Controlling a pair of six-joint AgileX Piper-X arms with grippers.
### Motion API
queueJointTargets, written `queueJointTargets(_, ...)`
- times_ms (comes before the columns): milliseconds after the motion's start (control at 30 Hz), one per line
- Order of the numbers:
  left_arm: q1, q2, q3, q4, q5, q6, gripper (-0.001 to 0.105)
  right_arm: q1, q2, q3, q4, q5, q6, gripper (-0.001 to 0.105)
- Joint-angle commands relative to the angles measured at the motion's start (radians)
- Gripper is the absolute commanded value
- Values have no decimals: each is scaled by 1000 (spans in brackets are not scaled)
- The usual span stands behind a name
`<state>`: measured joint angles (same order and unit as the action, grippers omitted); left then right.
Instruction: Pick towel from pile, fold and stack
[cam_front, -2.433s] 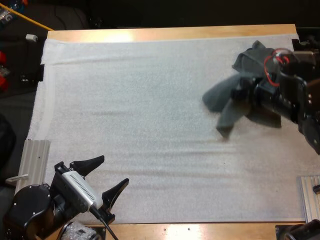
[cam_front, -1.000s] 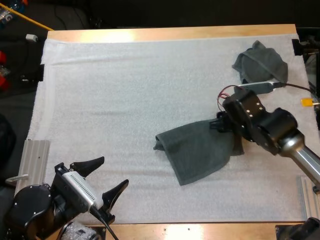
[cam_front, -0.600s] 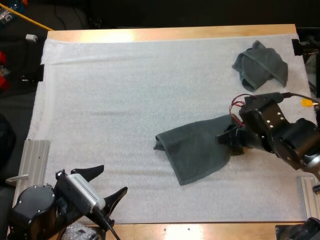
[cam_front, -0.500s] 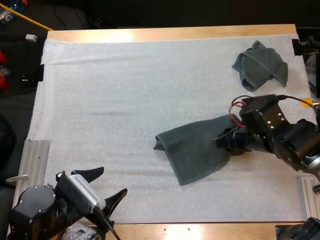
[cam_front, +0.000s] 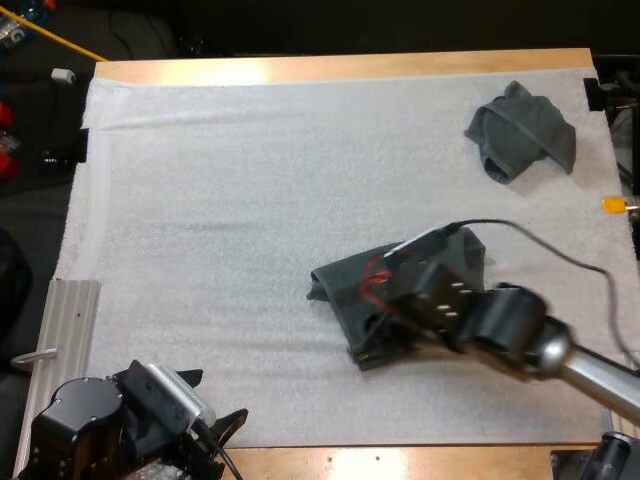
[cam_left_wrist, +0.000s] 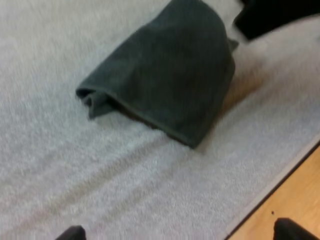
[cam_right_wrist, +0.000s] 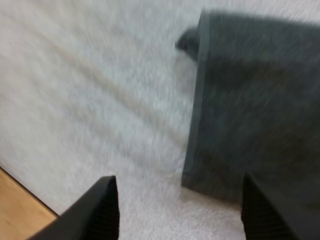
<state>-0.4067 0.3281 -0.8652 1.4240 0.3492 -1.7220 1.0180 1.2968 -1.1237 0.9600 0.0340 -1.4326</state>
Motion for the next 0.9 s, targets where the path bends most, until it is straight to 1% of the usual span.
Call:
queueJointTargets(0,-2,3,-6,16,6,-7,69,14,25,0,-10,3,2,52)
queueJointTargets(167,-2,3,-6,22,6,-7,69,61,170,0,-58,-17,11,52)
queueJointTargets(333,-2,3,-6,22,6,-7,69,67,285,0,-59,-13,22,52)
queueJointTargets(567,-2,3,-6,22,6,-7,69,67,412,0,-69,24,22,52)
queueJointTargets(700,-2,3,-6,22,6,-7,69,67,463,0,-69,80,22,52)
queueJointTargets(800,-2,3,-6,22,6,-7,69,67,493,0,-75,86,22,52)
queueJointTargets(833,-2,3,-6,22,6,-7,69,67,505,0,-80,87,22,51)
queueJointTargets(867,-2,3,-6,22,6,-7,69,67,514,0,-83,91,22,47)
